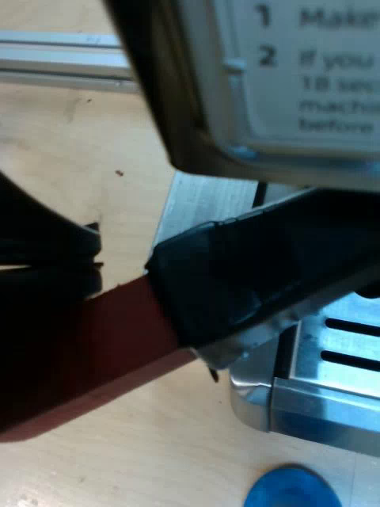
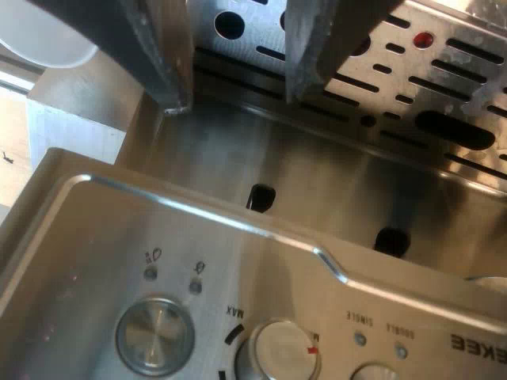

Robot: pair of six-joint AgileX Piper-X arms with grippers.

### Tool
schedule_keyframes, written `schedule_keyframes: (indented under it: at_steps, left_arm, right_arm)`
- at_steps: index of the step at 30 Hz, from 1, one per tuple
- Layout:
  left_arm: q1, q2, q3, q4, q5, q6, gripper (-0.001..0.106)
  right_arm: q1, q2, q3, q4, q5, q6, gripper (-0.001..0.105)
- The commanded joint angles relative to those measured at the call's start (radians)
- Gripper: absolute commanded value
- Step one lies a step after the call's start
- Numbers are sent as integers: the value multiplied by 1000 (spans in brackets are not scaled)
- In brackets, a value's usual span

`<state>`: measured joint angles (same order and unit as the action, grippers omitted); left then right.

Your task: Put the handle in the coffee machine

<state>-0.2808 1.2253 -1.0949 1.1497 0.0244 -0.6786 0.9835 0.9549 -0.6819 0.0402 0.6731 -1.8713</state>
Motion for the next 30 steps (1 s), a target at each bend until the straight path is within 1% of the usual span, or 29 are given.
schedule_keyframes:
  at_steps: [1,4,6,12,14,18,19,20,21,23,27,30]
  left_arm:
    - [-49,19,55,427,1116,-30,0]
    - [-74,14,55,427,1153,-60,0]
    - [-109,6,55,427,1171,-75,0]
    - [-198,-8,53,424,1178,-81,0]
    - [-210,-8,53,419,1174,-81,0]
    - [-207,-8,53,412,1163,-81,0]
    - [-204,-8,53,403,1126,-81,0]
    - [-204,-8,53,400,1111,-81,0]
    - [-200,-8,53,393,1071,-79,0]
    - [-189,-8,53,388,1033,-62,0]
    - [-156,-8,49,388,1028,-49,0]
    - [-67,-8,27,387,1026,-49,0]
  right_arm:
    - [-3,-11,0,-3,4,-8,31]
    - [-3,-11,0,-3,4,-8,31]
    - [-3,-11,0,-3,4,-8,31]
    - [-3,-11,0,-3,4,-8,31]
    - [-3,-11,0,-1,4,-8,31]
    - [-3,-11,0,2,4,-8,31]
    - [-3,-11,0,1,4,-8,31]
    - [-3,-11,0,1,4,-8,31]
    - [-3,-11,0,1,4,-8,31]
    - [-3,-11,0,1,4,-8,31]
    - [-3,-11,0,1,4,-8,31]
    - [-3,-11,0,1,4,-8,31]
